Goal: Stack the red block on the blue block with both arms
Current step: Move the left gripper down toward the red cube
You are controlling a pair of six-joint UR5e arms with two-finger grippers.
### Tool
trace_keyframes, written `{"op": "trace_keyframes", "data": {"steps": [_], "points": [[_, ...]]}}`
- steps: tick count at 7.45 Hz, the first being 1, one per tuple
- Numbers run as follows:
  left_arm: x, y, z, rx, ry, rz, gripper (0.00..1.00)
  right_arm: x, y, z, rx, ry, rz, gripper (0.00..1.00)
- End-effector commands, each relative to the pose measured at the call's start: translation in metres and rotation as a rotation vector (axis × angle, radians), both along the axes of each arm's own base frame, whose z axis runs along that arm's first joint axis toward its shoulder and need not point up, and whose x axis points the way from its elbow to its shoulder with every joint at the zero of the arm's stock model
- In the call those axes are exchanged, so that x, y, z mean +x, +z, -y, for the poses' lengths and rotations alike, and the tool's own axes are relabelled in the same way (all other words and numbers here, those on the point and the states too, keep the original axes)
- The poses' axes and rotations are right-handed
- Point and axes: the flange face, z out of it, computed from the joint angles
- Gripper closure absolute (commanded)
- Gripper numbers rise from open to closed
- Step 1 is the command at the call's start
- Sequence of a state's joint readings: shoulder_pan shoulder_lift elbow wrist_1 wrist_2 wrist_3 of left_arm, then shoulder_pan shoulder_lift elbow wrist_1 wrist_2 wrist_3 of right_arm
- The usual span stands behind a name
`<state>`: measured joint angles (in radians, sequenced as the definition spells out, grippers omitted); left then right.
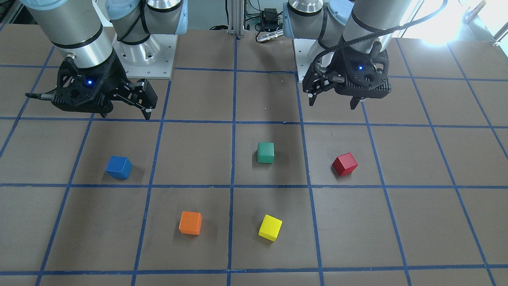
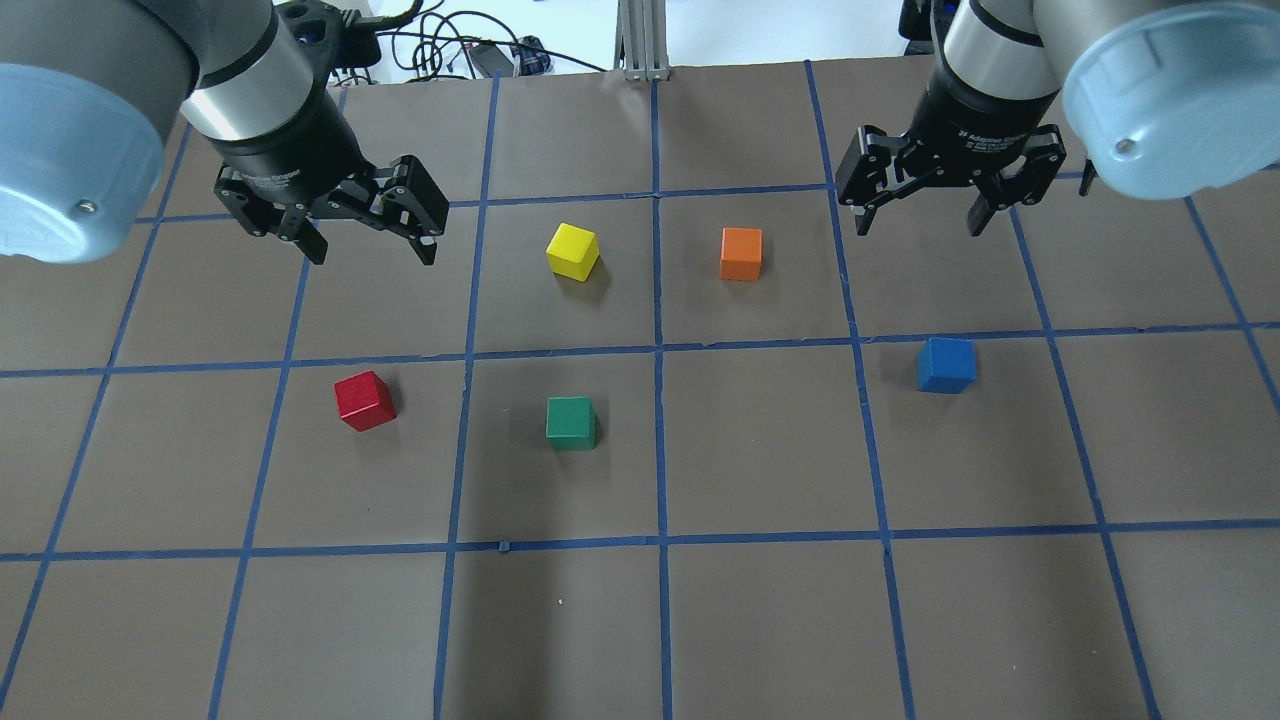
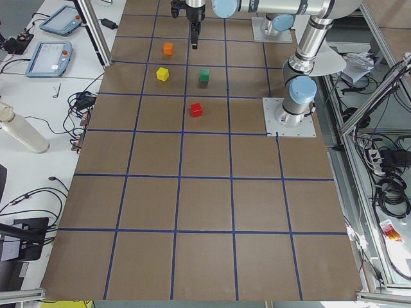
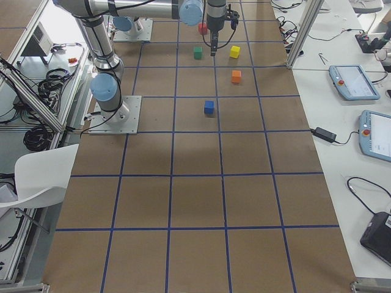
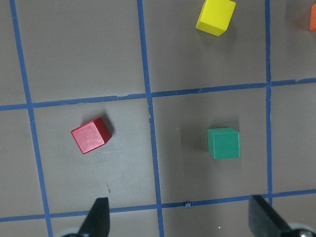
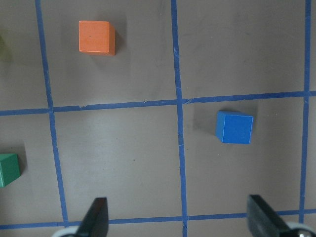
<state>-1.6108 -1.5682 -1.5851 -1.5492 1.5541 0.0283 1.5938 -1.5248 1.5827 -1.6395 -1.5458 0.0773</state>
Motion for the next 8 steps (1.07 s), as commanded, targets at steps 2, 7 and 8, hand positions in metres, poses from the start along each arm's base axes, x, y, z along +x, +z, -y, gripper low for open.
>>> {"op": "trace_keyframes", "data": {"steps": [2,7,8], "points": [[0.000,-0.001,-0.002,0.001,-0.002,0.000,0.00,-0.001,0.001,0.000,-0.005,-0.001,-0.006,0.00],[0.090,-0.097,-0.002,0.109,0.022,-0.003,0.00,-0.001,-0.002,0.000,-0.003,-0.001,-0.007,0.00],[0.109,-0.135,-0.006,0.089,0.041,-0.001,0.00,-0.001,-0.002,0.000,-0.003,-0.001,-0.008,0.00]]}}
